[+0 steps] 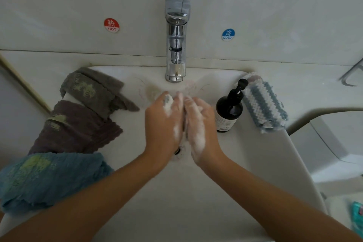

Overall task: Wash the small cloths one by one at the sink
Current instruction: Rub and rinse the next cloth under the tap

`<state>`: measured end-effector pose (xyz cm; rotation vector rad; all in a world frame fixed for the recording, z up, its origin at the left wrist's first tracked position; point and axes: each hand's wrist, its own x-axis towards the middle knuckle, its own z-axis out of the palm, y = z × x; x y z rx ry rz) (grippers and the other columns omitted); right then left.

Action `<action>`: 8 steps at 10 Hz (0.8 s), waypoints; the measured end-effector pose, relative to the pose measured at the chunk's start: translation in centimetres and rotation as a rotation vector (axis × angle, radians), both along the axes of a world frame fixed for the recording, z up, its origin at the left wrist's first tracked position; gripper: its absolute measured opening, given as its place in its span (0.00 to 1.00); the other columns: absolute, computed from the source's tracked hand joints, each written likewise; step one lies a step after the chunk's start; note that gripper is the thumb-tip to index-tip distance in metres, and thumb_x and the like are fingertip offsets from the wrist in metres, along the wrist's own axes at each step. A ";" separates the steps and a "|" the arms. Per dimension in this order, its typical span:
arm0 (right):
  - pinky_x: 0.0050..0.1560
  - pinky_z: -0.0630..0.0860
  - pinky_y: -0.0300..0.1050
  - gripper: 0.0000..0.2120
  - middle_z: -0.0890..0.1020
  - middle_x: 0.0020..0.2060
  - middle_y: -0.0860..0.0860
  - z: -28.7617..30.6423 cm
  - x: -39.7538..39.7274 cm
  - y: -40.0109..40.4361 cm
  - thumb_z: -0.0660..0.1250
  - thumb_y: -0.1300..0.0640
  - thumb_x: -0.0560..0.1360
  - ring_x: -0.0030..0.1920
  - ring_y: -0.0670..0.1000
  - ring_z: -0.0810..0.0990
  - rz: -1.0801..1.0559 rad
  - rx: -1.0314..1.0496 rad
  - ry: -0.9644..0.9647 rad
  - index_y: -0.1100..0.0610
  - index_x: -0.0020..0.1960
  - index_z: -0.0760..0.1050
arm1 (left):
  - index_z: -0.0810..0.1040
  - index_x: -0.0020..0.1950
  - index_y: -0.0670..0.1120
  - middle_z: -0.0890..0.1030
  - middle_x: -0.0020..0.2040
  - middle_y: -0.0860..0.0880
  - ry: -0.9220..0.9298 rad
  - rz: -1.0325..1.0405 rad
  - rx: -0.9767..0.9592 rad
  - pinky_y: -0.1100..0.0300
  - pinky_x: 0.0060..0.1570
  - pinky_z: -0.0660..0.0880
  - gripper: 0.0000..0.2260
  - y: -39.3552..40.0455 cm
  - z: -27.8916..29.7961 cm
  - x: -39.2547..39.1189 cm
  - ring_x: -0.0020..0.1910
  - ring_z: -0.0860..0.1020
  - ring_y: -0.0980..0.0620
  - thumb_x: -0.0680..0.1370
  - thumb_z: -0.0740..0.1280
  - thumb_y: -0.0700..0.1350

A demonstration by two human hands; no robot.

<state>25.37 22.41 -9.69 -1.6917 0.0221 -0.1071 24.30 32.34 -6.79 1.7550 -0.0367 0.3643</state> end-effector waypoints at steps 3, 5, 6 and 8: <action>0.27 0.70 0.30 0.15 0.80 0.31 0.42 4.7 -1.6 -0.9 0.77 0.60 0.71 0.27 0.38 0.78 0.203 0.039 0.053 0.55 0.53 0.75 | 0.71 0.47 0.47 0.74 0.35 0.55 -0.059 0.077 0.253 0.62 0.36 0.69 0.05 4.4 1.9 2.9 0.33 0.72 0.58 0.80 0.65 0.46; 0.32 0.71 0.29 0.04 0.81 0.30 0.42 6.1 -1.8 -1.7 0.69 0.62 0.77 0.30 0.38 0.78 0.263 0.033 -0.020 0.60 0.44 0.80 | 0.73 0.49 0.50 0.75 0.40 0.52 -0.232 0.085 0.357 0.62 0.38 0.68 0.04 5.5 2.4 2.8 0.34 0.72 0.55 0.78 0.67 0.43; 0.43 0.78 0.33 0.07 0.87 0.44 0.46 6.0 -1.9 -1.4 0.68 0.57 0.76 0.46 0.41 0.84 0.169 0.159 -0.006 0.59 0.51 0.80 | 0.78 0.48 0.43 0.79 0.40 0.50 -0.362 0.034 0.445 0.59 0.38 0.73 0.06 5.5 2.1 2.6 0.37 0.77 0.50 0.79 0.64 0.45; 0.42 0.80 0.46 0.09 0.82 0.40 0.56 6.1 -1.5 -1.4 0.64 0.57 0.79 0.42 0.53 0.83 -0.016 0.086 -0.141 0.64 0.49 0.75 | 0.80 0.50 0.42 0.81 0.33 0.47 -0.465 -0.134 0.626 0.53 0.28 0.77 0.19 5.1 1.9 1.7 0.27 0.77 0.49 0.78 0.59 0.56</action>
